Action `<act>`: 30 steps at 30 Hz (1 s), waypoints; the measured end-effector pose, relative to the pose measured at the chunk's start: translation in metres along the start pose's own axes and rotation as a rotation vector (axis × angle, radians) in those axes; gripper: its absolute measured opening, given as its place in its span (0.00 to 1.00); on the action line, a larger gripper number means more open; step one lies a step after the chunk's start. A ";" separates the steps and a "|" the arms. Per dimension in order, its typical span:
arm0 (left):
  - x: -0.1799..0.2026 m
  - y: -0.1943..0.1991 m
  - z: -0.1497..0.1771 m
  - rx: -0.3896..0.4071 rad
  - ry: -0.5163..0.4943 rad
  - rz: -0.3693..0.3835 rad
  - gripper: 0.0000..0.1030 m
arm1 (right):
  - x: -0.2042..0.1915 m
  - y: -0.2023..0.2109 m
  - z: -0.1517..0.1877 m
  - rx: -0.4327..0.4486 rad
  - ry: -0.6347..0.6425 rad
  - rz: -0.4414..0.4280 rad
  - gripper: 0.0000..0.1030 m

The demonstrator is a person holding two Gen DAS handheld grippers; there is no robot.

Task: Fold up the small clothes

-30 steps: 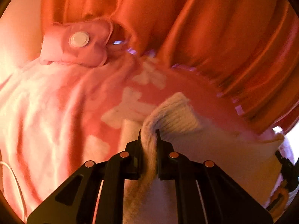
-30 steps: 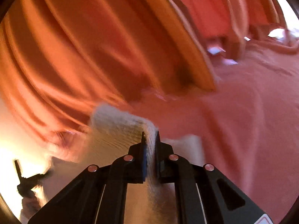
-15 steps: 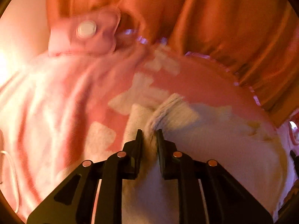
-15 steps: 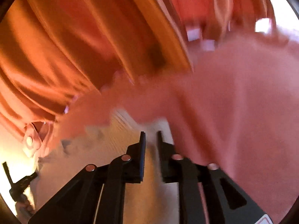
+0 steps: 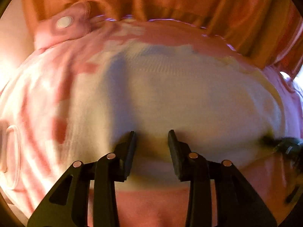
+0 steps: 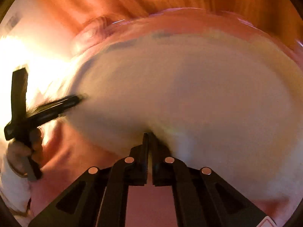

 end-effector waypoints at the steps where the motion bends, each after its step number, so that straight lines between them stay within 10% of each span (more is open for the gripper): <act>1: -0.011 0.004 -0.001 0.002 0.008 -0.010 0.32 | 0.029 0.011 0.003 -0.003 -0.121 -0.048 0.00; 4: -0.034 0.019 -0.007 0.008 0.062 0.022 0.31 | 0.068 0.047 0.002 0.085 -0.137 0.196 0.02; 11: -0.022 -0.002 -0.081 0.108 0.111 0.031 0.75 | 0.070 0.051 -0.087 0.289 -0.125 0.182 0.65; 14: -0.014 -0.041 -0.109 0.067 0.129 0.056 0.83 | 0.086 0.002 -0.125 0.234 -0.182 0.197 0.69; 16: -0.020 -0.061 -0.116 0.041 0.151 0.037 0.72 | 0.088 -0.024 -0.132 0.173 -0.221 0.192 0.68; 19: -0.025 -0.074 -0.118 0.006 0.165 0.076 0.10 | 0.085 -0.028 -0.128 0.179 -0.263 0.077 0.10; 24: -0.039 -0.045 -0.133 0.133 0.160 0.080 0.09 | 0.093 0.030 -0.127 0.405 -0.288 0.007 0.10; 28: -0.041 -0.086 -0.131 0.030 0.141 0.021 0.09 | 0.120 -0.043 -0.123 0.162 -0.316 0.117 0.10; 30: -0.040 -0.096 -0.127 0.030 0.134 -0.001 0.09 | 0.117 -0.035 -0.121 0.207 -0.329 0.111 0.09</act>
Point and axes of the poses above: each gripper's, at about its wrist camera, not at the fingertips, and y roughly against the way its jaws point, x to its right, z to its underside, the point moved 1 cm from there along -y, roughly the way its jaws point, and after that the axes turned 5 degrees about z, right-handed, at the moved point
